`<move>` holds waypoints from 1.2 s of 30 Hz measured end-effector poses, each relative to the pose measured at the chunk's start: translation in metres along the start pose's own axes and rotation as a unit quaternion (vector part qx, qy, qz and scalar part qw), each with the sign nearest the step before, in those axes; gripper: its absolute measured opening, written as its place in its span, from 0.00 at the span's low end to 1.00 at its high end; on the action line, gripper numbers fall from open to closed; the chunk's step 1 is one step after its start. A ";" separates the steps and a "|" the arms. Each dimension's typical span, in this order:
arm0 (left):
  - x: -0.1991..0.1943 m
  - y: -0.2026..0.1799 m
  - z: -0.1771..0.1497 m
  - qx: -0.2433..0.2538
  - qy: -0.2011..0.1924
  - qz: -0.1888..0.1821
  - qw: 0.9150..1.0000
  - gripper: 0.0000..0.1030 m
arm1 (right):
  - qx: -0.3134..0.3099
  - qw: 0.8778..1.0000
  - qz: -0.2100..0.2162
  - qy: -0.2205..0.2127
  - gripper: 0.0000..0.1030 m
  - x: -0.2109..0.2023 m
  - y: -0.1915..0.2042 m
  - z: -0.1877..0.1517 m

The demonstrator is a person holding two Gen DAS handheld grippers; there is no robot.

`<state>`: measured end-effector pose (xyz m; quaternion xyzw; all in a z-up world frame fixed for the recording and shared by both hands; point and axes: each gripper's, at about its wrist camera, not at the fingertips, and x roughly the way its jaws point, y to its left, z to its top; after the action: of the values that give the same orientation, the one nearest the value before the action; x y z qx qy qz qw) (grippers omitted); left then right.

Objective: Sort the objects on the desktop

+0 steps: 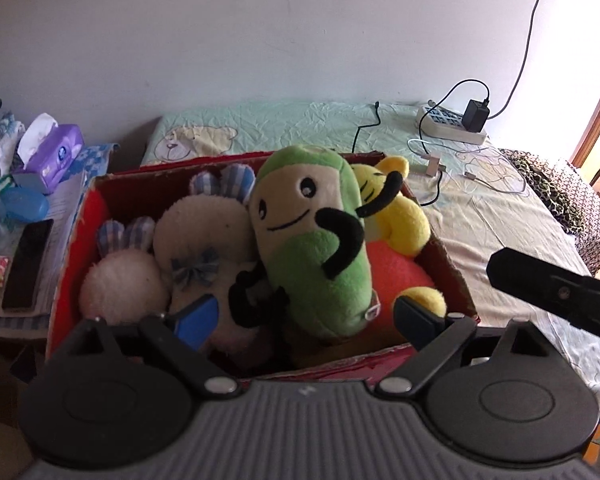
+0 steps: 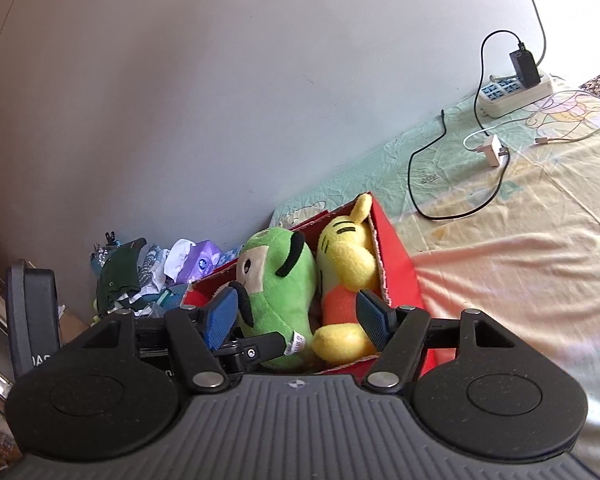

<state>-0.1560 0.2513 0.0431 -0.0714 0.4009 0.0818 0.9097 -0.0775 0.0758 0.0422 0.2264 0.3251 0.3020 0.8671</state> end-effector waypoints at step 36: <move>0.021 -0.146 -0.079 -0.025 0.101 0.093 0.990 0.99 | -0.079 0.978 -0.172 0.081 0.75 -0.086 -0.109 -0.006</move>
<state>-0.1682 0.0950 -0.0159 -0.0645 0.4932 0.1680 0.8511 -0.0925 -0.0584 0.0104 0.0724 0.4036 0.1901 0.8920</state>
